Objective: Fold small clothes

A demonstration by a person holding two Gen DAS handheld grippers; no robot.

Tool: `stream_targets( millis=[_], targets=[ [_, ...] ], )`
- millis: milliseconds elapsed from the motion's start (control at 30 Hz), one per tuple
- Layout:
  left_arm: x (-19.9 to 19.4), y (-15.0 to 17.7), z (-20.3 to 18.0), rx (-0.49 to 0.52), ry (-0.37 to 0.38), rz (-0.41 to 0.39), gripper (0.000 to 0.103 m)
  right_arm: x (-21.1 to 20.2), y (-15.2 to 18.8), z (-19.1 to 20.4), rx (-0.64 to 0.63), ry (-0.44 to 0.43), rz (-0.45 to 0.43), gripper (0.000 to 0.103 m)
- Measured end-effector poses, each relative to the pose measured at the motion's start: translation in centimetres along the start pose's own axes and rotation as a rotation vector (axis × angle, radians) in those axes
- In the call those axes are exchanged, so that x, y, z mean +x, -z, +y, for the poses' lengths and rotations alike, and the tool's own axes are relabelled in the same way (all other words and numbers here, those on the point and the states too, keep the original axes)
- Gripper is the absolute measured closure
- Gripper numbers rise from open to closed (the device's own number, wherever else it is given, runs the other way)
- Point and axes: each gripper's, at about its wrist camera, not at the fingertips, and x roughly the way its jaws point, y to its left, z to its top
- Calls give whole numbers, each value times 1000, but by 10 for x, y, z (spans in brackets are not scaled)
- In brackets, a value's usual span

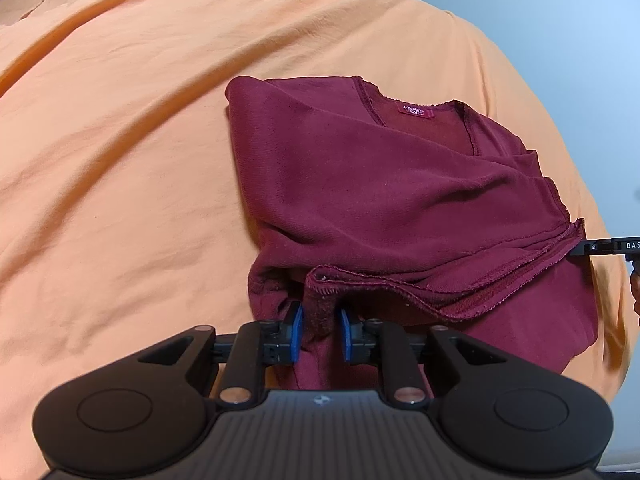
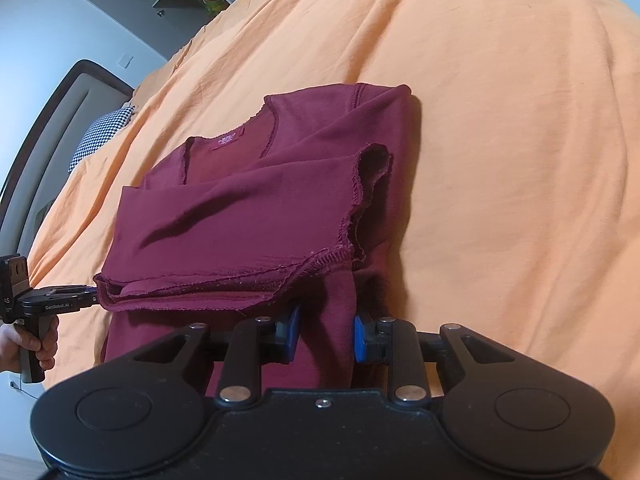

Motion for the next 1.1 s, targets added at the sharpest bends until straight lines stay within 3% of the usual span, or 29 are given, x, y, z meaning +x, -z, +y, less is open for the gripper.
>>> stream_targets(
  millis=[167, 333, 467, 867, 1100],
  targets=[
    [2, -1, 0, 13, -1, 7, 84, 0, -1, 1, -6, -3, 3, 74],
    [3, 0, -5, 37, -7, 8, 84, -2, -1, 2, -21, -8, 4, 87],
    [-2, 4, -12, 78, -12, -14, 94, -8, -1, 5, -42, -15, -7, 95],
    [-57, 21, -7, -33, 48, -176, 97, -60, 4, 6, -61, -128, -70, 96],
    [-73, -28, 1, -100, 88, -320, 98, -75, -31, -1, 67, -227, -243, 96]
  ],
)
